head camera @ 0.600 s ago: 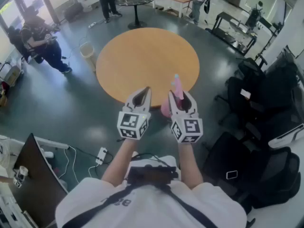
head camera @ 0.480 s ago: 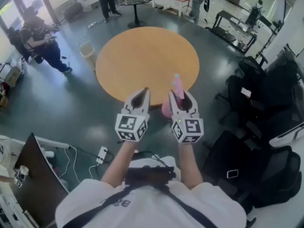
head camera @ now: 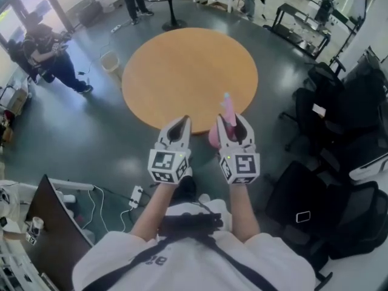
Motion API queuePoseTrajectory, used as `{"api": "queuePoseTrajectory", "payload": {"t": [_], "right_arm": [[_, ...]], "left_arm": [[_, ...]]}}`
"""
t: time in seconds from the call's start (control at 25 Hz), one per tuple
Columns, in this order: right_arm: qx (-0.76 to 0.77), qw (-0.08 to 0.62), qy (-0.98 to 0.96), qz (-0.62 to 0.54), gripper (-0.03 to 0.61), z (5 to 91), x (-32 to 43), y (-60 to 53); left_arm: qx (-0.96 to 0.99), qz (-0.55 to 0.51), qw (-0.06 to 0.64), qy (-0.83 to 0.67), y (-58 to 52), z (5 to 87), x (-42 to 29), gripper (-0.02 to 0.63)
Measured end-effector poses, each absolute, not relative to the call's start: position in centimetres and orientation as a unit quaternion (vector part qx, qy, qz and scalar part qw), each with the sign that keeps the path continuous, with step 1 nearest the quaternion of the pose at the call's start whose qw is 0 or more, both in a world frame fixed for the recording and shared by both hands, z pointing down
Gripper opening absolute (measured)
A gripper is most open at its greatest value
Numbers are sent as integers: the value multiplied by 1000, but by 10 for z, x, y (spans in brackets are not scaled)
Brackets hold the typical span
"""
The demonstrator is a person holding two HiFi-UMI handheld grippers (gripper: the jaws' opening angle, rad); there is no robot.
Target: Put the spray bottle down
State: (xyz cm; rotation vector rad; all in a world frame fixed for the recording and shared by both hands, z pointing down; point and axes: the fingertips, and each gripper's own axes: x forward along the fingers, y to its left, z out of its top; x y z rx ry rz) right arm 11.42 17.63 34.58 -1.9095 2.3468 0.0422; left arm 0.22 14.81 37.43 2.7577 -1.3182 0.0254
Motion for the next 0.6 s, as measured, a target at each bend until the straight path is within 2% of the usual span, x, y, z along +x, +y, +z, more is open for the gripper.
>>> {"api": "queuePoseTrajectory", "payload": {"t": [0.36, 0.6], "right_arm": [[-636, 40, 770, 16, 176, 338, 114, 103], [-634, 30, 773, 22, 176, 330, 77, 19]], "left_arm": [[913, 11, 25, -407, 71, 372, 17, 11], [908, -7, 29, -418, -21, 364, -17, 12]]}}
